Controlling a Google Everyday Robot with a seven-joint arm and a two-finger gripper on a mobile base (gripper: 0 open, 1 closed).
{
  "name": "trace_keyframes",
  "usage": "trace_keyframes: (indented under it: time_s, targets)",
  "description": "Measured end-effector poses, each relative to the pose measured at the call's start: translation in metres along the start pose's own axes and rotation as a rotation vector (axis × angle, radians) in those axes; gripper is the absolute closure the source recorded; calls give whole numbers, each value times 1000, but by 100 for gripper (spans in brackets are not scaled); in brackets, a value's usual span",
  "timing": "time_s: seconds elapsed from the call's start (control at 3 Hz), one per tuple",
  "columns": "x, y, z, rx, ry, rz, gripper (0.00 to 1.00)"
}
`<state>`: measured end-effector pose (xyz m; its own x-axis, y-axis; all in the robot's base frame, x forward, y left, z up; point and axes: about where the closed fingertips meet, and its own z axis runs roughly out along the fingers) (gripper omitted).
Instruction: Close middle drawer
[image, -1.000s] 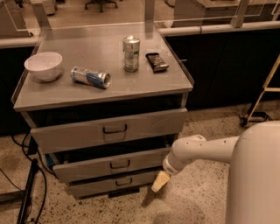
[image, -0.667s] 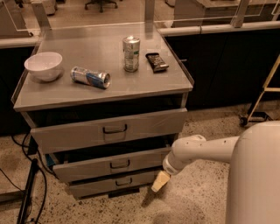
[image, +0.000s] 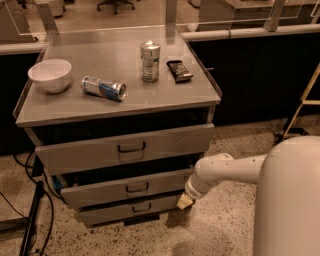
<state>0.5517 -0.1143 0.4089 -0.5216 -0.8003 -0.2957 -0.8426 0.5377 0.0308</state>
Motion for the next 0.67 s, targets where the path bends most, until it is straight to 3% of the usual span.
trace_keyframes:
  time_s: [0.67]
  targets:
    - [-8,-21,17,32,-6,27,89]
